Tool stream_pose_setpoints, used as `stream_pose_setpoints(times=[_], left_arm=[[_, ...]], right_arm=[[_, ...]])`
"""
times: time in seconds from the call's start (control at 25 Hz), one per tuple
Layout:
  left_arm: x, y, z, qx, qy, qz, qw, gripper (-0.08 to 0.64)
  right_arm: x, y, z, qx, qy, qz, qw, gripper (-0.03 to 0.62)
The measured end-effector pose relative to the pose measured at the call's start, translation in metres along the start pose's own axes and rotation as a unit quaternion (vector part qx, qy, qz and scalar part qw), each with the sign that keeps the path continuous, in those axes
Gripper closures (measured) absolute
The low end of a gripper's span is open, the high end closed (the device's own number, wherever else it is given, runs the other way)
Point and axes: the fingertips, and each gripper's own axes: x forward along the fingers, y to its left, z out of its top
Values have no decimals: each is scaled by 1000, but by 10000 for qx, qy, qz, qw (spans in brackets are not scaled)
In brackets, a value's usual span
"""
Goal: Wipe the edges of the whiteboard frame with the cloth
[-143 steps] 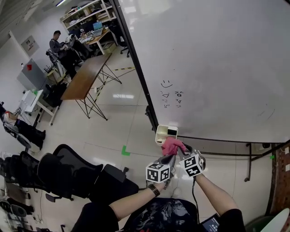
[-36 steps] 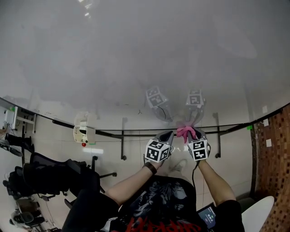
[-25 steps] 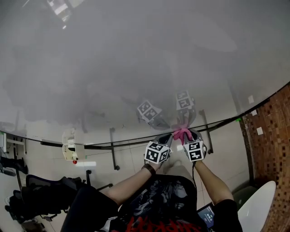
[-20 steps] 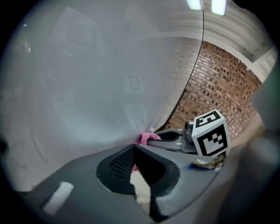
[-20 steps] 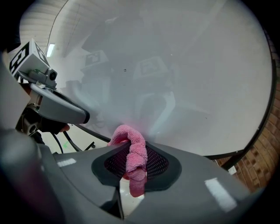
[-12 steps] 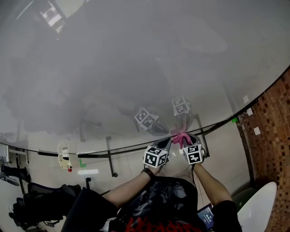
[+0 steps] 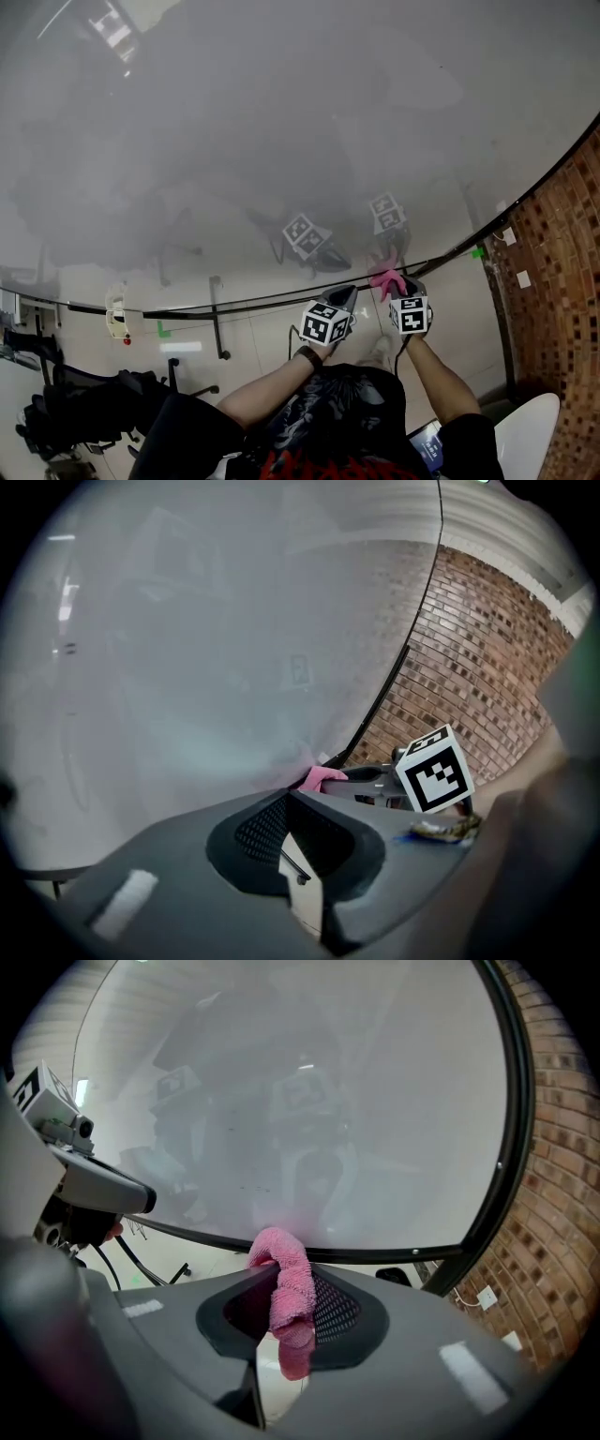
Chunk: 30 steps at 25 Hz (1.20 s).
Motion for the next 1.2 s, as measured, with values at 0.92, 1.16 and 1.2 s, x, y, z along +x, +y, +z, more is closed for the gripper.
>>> stream_pose_setpoints(times=[0.92, 1.16, 1.2], left_arm=[[91, -94, 26, 603, 297, -623, 9958, 557], [95, -106, 42, 995, 245, -805, 9915, 557], [95, -109, 46, 1089, 223, -848, 9902, 557]], right_arm=[[-52, -166, -4, 1158, -519, -949, 9874, 512], [-78, -171, 17, 1289, -1005, -1133, 9800, 512], [-82, -170, 22, 1276, -1075, -1147, 9793, 512]])
